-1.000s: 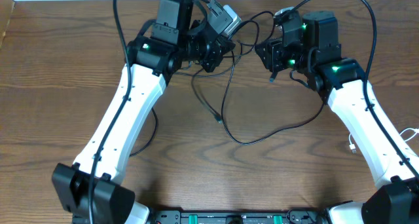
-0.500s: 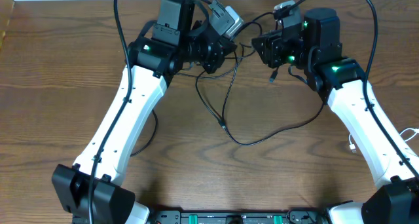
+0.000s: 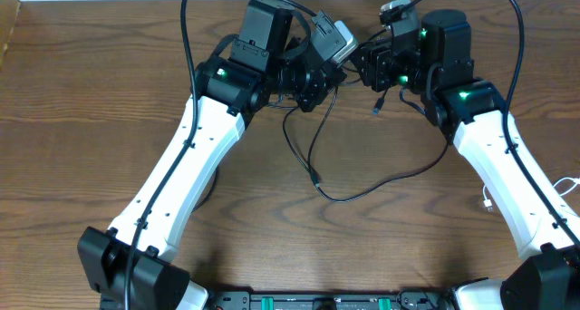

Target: Untangle cables

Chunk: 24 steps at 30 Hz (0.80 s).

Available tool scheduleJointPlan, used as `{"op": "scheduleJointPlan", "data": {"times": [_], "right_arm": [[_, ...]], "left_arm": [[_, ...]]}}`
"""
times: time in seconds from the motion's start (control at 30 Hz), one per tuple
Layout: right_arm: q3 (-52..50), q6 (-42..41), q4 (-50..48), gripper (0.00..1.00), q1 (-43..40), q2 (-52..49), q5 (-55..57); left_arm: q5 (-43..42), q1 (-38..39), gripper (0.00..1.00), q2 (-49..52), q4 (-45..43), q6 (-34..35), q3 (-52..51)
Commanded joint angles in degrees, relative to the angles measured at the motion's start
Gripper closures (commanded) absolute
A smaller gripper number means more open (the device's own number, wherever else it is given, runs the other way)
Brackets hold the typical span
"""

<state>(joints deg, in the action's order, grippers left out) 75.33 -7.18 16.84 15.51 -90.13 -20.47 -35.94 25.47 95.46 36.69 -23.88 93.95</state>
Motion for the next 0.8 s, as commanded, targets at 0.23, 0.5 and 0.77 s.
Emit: {"op": "scheduleJointPlan", "data": {"times": [0.23,0.5,0.77], "right_arm": [[0.7,0.4,0.8,0.44,-0.2,0.0,5.9],[0.7,-0.7,0.6,0.99,-0.2,-2.8,4.4],[0.7,-0.7,-0.7,0.99,-0.2,0.1,-1.7]], "left_arm": [[-2.9,0.0,0.93,-1.9,0.4,-1.0,-0.1],[-2.9,0.0,0.93,-2.4,0.4,-0.9,-0.1],[6.5,-0.2,0.93,-2.2,0.4,-1.6,-0.1]]}}
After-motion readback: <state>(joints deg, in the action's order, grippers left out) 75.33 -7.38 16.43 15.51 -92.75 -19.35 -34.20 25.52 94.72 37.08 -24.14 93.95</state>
